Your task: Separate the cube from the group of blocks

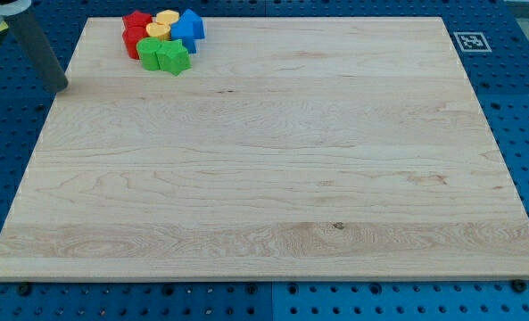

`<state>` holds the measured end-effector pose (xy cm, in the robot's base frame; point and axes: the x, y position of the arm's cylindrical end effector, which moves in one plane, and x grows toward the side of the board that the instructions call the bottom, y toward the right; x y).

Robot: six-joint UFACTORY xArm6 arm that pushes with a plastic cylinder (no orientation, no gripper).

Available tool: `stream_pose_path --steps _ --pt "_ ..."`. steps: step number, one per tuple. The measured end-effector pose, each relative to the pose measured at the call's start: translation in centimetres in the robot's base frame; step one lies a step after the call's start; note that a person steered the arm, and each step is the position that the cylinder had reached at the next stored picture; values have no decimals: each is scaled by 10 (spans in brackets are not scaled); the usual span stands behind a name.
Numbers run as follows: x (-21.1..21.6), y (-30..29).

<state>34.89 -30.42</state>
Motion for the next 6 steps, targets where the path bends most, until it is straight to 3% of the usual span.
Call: stream_pose_path --steps 2,3,4,6 --pt "-154 0" --pt "-157 4" --pt "-157 54" --pt "-96 183"
